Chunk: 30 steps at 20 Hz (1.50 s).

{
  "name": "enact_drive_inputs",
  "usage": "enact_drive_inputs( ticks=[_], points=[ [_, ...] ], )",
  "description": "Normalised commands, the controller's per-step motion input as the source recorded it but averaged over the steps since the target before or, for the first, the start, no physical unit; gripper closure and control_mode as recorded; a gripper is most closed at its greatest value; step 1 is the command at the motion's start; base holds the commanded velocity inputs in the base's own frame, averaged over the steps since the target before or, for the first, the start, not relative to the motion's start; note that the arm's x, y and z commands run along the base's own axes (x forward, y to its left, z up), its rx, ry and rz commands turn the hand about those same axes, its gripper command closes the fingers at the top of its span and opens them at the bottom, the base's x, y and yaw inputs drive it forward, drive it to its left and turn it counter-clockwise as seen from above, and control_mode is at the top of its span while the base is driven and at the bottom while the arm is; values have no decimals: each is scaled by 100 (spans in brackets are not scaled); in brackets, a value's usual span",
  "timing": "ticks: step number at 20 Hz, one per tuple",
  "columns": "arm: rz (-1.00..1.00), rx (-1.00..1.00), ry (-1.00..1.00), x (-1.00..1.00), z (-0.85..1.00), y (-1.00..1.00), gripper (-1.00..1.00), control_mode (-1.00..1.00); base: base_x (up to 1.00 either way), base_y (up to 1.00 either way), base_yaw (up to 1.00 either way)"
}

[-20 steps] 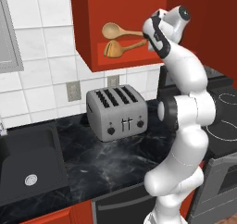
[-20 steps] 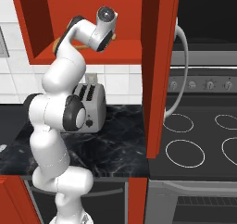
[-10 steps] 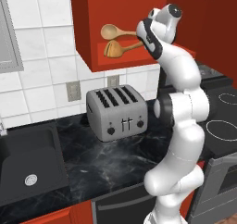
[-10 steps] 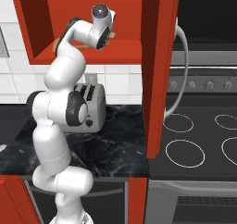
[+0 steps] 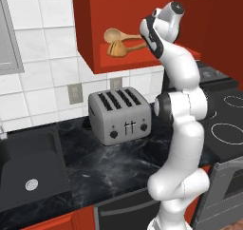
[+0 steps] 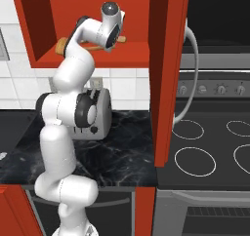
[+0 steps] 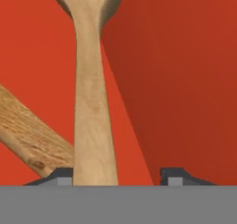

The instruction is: Organize the utensils by type. Pick up the wooden spoons from the counter and place them in the open cabinet. Then pick up the metallic utensils from the counter and place them in the open drawer.

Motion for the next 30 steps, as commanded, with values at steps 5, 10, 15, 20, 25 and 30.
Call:
enact_drive_inputs(
  ticks=[5,10,15,20,25,30],
  points=[
    [0,0,13,23,-10,0,-100,-100,0,0,0],
    [1,0,12,9,-2,0,-100,-100,0,0,0],
    [5,0,0,-37,0,0,-100,-100,0,0,0],
    [4,0,0,-43,0,0,-100,-100,0,0,0],
    [4,0,0,-36,2,0,-100,-100,0,0,0],
    [2,0,-3,-43,11,-1,-100,-100,0,0,0]
  ],
)
